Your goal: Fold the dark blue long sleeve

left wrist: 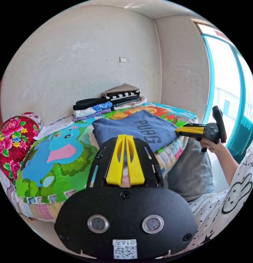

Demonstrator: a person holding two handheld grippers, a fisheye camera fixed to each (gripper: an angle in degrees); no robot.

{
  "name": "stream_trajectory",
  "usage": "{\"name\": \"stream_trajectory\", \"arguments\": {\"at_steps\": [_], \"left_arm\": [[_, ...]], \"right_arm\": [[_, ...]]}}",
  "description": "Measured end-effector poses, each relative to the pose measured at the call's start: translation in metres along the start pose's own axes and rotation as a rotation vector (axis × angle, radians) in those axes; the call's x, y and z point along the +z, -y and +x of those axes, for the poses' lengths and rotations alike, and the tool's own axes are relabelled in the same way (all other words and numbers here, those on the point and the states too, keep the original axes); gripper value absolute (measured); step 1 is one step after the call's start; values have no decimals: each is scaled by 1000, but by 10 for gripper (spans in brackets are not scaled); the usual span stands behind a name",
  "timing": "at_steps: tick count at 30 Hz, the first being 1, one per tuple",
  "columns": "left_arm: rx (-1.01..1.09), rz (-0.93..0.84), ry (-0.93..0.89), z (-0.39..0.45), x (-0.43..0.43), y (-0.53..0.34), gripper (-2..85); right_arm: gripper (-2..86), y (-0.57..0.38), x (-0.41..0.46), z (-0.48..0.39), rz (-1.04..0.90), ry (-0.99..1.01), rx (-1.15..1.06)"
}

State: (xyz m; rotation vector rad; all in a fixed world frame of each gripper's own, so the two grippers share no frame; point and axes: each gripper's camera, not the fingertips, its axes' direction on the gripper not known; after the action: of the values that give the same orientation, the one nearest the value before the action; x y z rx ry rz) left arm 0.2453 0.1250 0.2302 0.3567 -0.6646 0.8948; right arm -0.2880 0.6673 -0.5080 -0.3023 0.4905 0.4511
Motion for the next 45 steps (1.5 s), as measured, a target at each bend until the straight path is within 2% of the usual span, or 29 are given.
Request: {"name": "stream_trajectory", "arguments": {"at_steps": [4, 6, 10, 12, 14, 15, 20, 25, 30, 32, 38, 41, 45], "left_arm": [[19, -130, 6, -6, 23, -12, -10], [-21, -91, -39, -12, 27, -27, -10], [-34, -121, -74, -12, 26, -25, -10], [-42, -118, -84, -8, 24, -28, -9], [-54, -111, -87, -5, 22, -30, -9], [-62, -111, -88, -2, 21, -31, -9], [-35, -98, -77, 20, 8, -27, 1], [31, -53, -148, 51, -12, -27, 68], [229, -15, -37, 111, -24, -29, 94], [339, -39, 31, 139, -20, -31, 105], [647, -7, 360, 223, 8, -36, 156], [739, -20, 464, 247, 36, -28, 161], [836, -132, 631, 260, 88, -21, 161]], "right_arm": [[-3, 14, -12, -7, -60, 9, -12], [-2, 17, -21, -13, -62, -6, -26], [6, 22, -50, -18, -13, -1, 20], [18, 25, -83, -22, 170, 102, 34], [45, 18, -127, -47, 502, 263, -91], [56, 19, -132, -56, 526, 261, -127], [167, 32, -119, -160, 362, -114, -573], [164, 45, -110, -188, 335, -225, -666], [129, 56, -99, -212, 318, -289, -762], [76, 64, -99, -221, 277, -297, -795], [48, 125, -119, -169, 206, 5, -586], [44, 148, -122, -146, 203, 66, -547], [42, 162, -122, -133, 209, 75, -557]]}}
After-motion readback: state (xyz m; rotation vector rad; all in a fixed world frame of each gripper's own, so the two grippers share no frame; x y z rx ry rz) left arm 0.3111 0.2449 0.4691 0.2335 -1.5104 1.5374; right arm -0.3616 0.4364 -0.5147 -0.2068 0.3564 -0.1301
